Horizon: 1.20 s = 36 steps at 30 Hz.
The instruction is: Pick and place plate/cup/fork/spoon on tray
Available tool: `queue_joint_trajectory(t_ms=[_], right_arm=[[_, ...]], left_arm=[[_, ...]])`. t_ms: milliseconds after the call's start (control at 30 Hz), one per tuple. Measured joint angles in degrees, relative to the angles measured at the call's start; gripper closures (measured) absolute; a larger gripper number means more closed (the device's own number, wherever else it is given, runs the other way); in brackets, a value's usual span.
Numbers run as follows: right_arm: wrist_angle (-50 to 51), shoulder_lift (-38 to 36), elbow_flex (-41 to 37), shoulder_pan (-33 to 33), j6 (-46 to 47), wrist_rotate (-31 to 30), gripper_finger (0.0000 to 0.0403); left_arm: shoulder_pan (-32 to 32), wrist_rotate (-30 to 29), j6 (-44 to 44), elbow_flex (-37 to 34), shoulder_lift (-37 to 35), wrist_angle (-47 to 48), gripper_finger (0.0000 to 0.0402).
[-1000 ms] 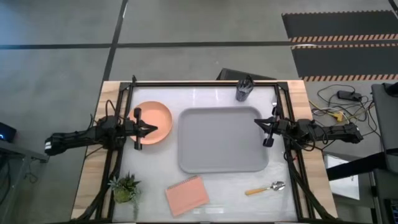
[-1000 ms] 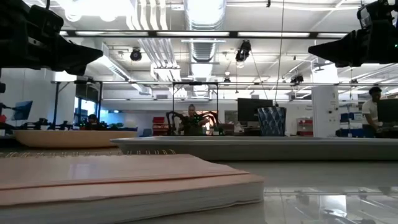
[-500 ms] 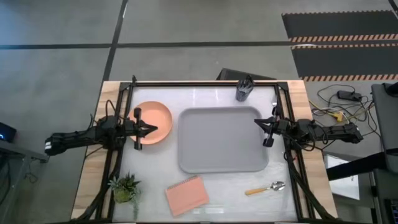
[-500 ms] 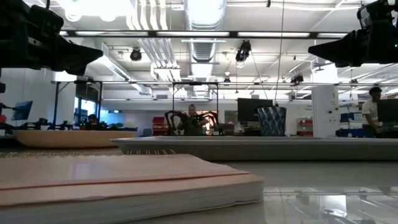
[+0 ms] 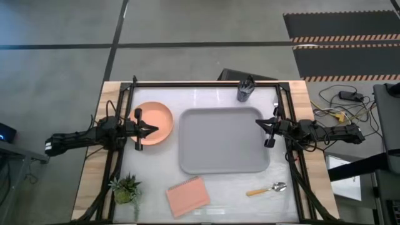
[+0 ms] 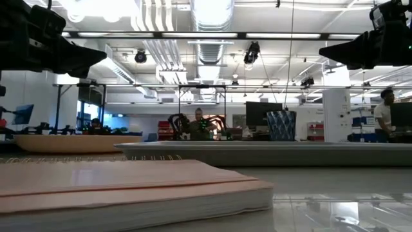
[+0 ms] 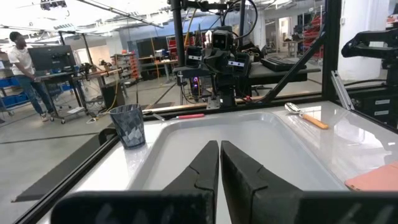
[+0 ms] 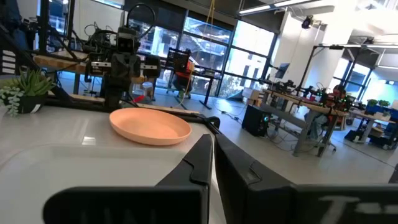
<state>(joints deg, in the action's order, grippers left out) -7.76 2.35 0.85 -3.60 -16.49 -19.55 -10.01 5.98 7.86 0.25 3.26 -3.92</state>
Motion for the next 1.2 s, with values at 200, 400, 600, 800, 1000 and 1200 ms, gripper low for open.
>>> queue_joint_trajectory(t_ms=[200,400,600,800,1000,1200], right_arm=[[-0.3,0.0,0.0,0.0,0.2,-0.2,0.0394],[-1.6,0.0,0.0,0.0,23.6,-1.5,0.0394],[-2.3,0.0,0.0,0.0,36.5,-1.5,0.0394],[-2.5,0.0,0.0,0.0,36.0,-1.5,0.0394],[-8.8,0.1,0.0,0.0,33.5,-1.5,0.0394],[-21.0,0.1,0.0,0.0,24.7,-1.5,0.0394]], left_arm=[[0.0,0.0,0.0,0.0,0.0,0.0,0.0402],[0.0,-1.6,6.0,0.0,0.0,-0.3,0.0402],[0.0,-1.6,-6.9,0.0,0.0,-4.3,0.0402],[0.0,-1.7,-15.9,0.0,0.0,-15.9,0.0402],[0.0,-1.8,-27.8,0.0,0.1,-26.9,0.0402],[0.0,-5.6,-32.0,1.0,3.1,-26.1,0.0402]])
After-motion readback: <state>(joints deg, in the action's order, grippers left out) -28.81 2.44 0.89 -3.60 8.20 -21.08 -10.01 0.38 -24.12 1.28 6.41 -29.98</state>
